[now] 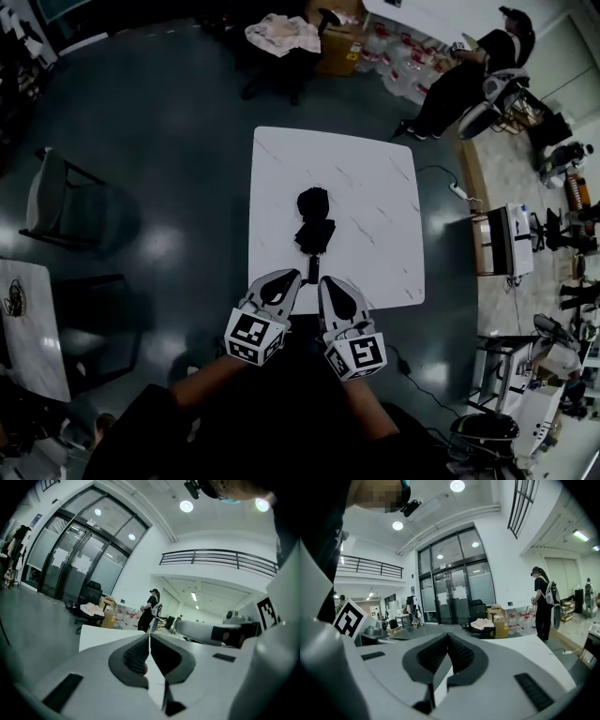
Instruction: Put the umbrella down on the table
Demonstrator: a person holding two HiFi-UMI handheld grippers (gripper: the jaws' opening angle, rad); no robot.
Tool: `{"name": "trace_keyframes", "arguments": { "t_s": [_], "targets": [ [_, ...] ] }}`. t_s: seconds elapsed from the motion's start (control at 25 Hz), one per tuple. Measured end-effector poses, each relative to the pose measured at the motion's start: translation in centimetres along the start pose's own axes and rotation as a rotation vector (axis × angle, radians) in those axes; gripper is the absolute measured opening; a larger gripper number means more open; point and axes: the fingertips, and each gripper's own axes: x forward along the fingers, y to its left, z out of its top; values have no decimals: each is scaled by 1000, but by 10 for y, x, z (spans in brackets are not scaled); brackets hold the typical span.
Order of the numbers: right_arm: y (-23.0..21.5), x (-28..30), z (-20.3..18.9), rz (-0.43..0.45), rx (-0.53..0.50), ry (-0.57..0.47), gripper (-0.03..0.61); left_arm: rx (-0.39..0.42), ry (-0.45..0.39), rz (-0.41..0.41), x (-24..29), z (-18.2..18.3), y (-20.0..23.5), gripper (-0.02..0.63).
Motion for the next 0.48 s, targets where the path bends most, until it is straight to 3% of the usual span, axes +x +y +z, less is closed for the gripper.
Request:
{"name": "trace_keyframes", "arguments": {
  "t_s": [0.28,0.48],
  "targets": [
    [7,-24,-11,-105,-22,-6,17,37,-42,-7,-26,-4,-19,18],
    [23,-42,-15,-73,-52,-15,17,99,-56,13,-40,-1,-46,18]
  ]
}}
